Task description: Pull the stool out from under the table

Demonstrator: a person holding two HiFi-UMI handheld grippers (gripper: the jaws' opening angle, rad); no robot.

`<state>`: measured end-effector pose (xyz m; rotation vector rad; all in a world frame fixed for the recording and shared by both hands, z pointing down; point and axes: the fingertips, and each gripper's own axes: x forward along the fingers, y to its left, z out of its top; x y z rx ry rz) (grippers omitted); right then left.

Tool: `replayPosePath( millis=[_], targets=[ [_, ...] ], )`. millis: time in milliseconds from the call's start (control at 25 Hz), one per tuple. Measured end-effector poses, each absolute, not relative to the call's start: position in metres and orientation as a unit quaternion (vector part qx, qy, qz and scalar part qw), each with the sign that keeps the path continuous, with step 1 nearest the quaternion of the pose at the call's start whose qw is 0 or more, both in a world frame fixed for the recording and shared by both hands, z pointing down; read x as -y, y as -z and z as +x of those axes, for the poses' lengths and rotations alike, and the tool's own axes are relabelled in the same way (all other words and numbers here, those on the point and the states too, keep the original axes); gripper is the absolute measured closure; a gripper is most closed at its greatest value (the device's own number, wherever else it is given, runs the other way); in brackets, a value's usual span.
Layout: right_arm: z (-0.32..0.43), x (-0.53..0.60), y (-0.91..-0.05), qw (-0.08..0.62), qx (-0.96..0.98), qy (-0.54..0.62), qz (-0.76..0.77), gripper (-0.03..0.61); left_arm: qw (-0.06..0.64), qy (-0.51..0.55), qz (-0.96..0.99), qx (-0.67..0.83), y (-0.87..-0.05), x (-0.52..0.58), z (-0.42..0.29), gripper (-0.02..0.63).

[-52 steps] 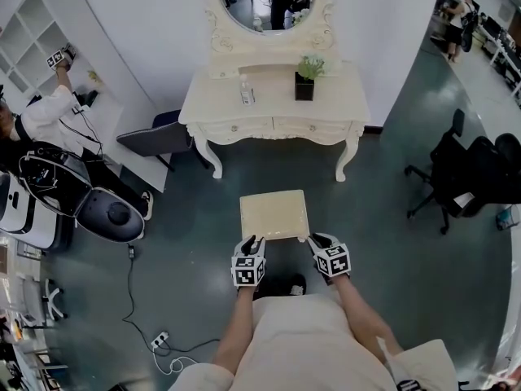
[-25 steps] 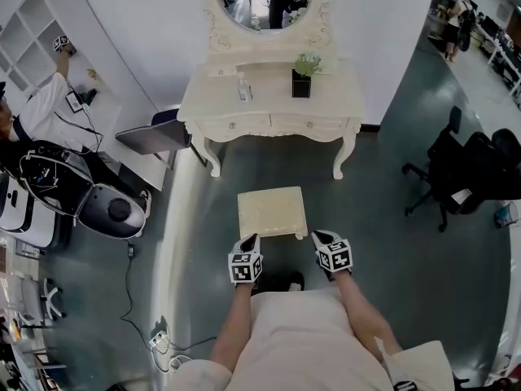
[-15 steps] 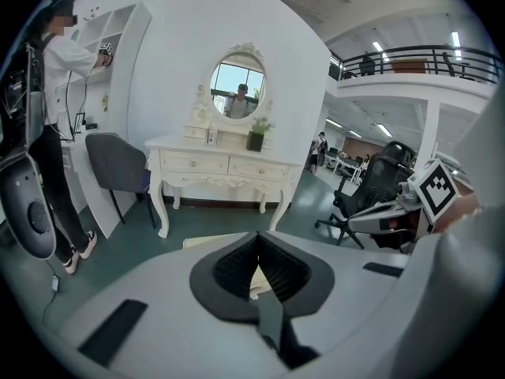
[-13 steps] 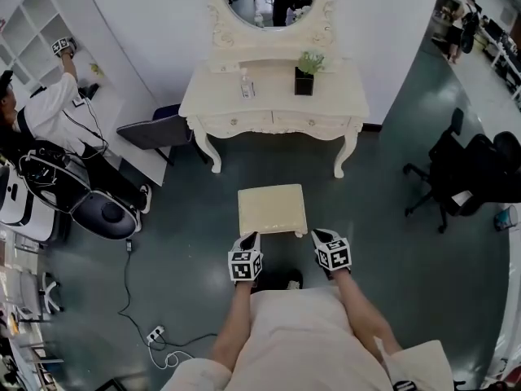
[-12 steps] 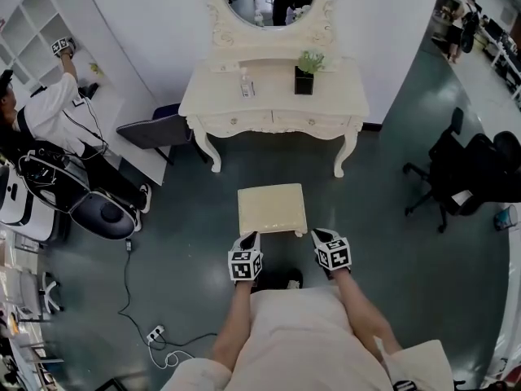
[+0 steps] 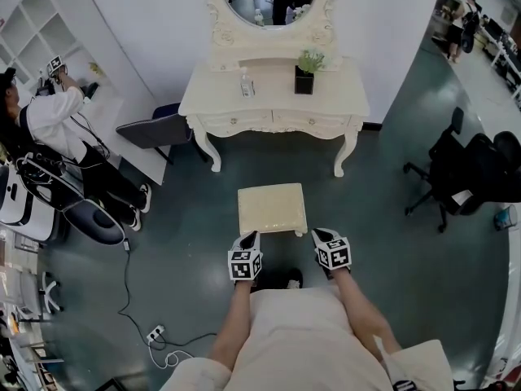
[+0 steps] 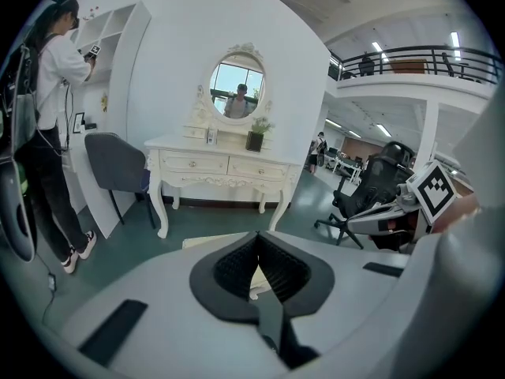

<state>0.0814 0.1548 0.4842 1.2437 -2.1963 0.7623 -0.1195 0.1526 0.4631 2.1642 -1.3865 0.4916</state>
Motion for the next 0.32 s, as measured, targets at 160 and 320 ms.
replayPosePath(
  millis=[160, 320],
  targets=[
    [0.0802, -0.154, -0.4829, 0.251, 0.806, -0.28, 0.457, 0.535, 0.26, -0.181, 0.801, 0.509, -0.4608, -0.1498, -0.1191, 0.598],
    [0.0809, -0.1552, -0.4838, 0.254, 0.807, -0.282, 0.453, 0.535, 0.26, -0.184, 0.802, 0.505, -0.4604, -0.1496, -0.1159, 0.598]
  ],
)
